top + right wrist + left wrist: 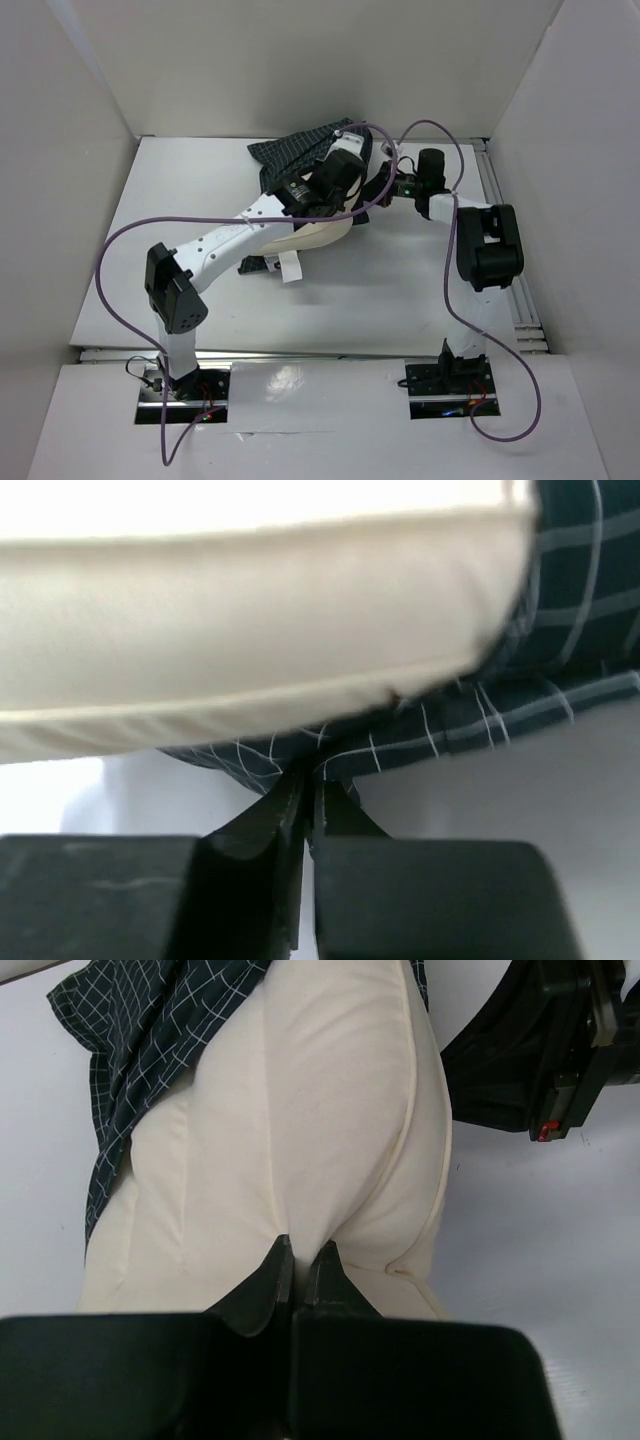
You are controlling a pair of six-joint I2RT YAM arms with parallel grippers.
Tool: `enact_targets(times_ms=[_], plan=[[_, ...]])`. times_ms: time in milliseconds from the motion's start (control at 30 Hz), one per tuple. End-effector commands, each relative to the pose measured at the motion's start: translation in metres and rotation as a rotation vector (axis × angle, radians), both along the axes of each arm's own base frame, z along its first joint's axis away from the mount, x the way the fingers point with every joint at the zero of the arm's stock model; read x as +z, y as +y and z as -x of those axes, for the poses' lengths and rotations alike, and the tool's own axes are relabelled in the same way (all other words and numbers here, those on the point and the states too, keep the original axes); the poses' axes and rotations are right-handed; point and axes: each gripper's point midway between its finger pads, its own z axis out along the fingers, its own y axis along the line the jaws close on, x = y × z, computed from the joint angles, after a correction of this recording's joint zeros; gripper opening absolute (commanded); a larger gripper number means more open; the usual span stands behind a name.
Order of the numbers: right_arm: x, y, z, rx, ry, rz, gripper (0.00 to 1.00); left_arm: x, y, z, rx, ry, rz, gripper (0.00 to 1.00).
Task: Put the pillow into the pillowcase
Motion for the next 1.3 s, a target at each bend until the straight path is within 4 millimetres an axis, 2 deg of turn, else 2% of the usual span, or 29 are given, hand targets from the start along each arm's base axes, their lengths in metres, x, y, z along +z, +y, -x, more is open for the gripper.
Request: enact_targets(times_ms=[0,33,67,100,133,233,267,300,333,367,400,433,467,500,533,567,600,633,667,800,867,967,1000,1133,1267], plan=[[0.020,0.006,0.009,0.036,-0.026,-0.042,0.00,0.049,0.013,-0.005,0.016,-0.111,0.071,0.00],[0.035,0.005,0.013,0.016,-0.045,-0.043,0.00,0.042,0.006,-0.007,0.006,-0.097,0.082,0.00],[0.030,0.008,0.027,0.012,0.001,-0.048,0.00,0.034,0.003,-0.009,-0.004,-0.074,0.092,0.00],[0.031,0.006,0.032,-0.009,0.016,-0.041,0.00,0.029,-0.003,-0.012,-0.007,-0.068,0.103,0.00],[0.041,0.006,0.039,-0.045,0.039,-0.030,0.00,0.004,-0.010,-0.015,-0.020,-0.027,0.073,0.00],[0.029,0.000,0.066,-0.086,0.160,-0.008,0.00,-0.026,-0.039,-0.022,-0.061,0.035,0.112,0.00],[0.038,0.003,0.079,-0.077,0.148,-0.014,0.00,-0.044,-0.054,-0.031,-0.067,0.062,0.113,0.00],[0.024,0.002,0.093,-0.101,0.223,-0.022,0.00,-0.055,-0.062,-0.035,-0.072,0.078,0.118,0.00],[0.031,0.000,0.100,-0.120,0.219,-0.033,0.00,-0.065,-0.076,-0.031,-0.094,0.093,0.103,0.00],[0.027,-0.002,0.107,-0.137,0.244,-0.030,0.00,-0.063,-0.085,-0.037,-0.086,0.088,0.124,0.00],[0.013,0.001,0.124,-0.136,0.316,-0.036,0.00,-0.092,-0.096,-0.037,-0.100,0.128,0.093,0.00],[0.012,0.000,0.130,-0.136,0.313,-0.036,0.00,-0.102,-0.103,-0.037,-0.106,0.153,0.102,0.00],[0.017,0.005,0.146,-0.089,0.312,-0.046,0.00,-0.109,-0.108,-0.038,-0.119,0.167,0.105,0.00],[0.009,0.011,0.163,-0.068,0.353,-0.045,0.00,-0.124,-0.115,-0.039,-0.107,0.189,0.123,0.00],[0.009,0.015,0.172,-0.052,0.351,-0.043,0.00,-0.130,-0.118,-0.040,-0.115,0.197,0.125,0.00],[0.018,0.018,0.184,-0.041,0.326,-0.047,0.00,-0.136,-0.118,-0.040,-0.114,0.203,0.119,0.00],[0.014,0.027,0.201,-0.026,0.355,-0.043,0.00,-0.134,-0.120,-0.041,-0.099,0.203,0.147,0.00],[0.016,0.030,0.210,-0.016,0.349,-0.040,0.00,-0.141,-0.120,-0.041,-0.097,0.211,0.138,0.00],[0.024,0.030,0.221,-0.027,0.335,-0.032,0.00,-0.141,-0.121,-0.040,-0.089,0.214,0.148,0.00],[0.026,0.029,0.256,-0.035,0.345,-0.017,0.00,-0.139,-0.119,-0.052,-0.028,0.191,0.191,0.00],[0.032,0.025,0.260,-0.060,0.333,-0.024,0.00,-0.142,-0.124,-0.055,-0.013,0.193,0.215,0.00],[0.026,0.026,0.266,-0.051,0.351,-0.017,0.00,-0.144,-0.130,-0.053,-0.011,0.213,0.248,0.00],[0.021,0.025,0.266,-0.050,0.364,-0.005,0.00,-0.152,-0.128,-0.049,-0.010,0.233,0.245,0.00],[0.012,0.033,0.279,0.038,0.388,0.002,0.00,-0.149,-0.126,-0.047,-0.005,0.228,0.264,0.00],[0.003,0.034,0.279,0.023,0.390,0.027,0.00,-0.145,-0.131,-0.044,-0.016,0.224,0.270,0.00]])
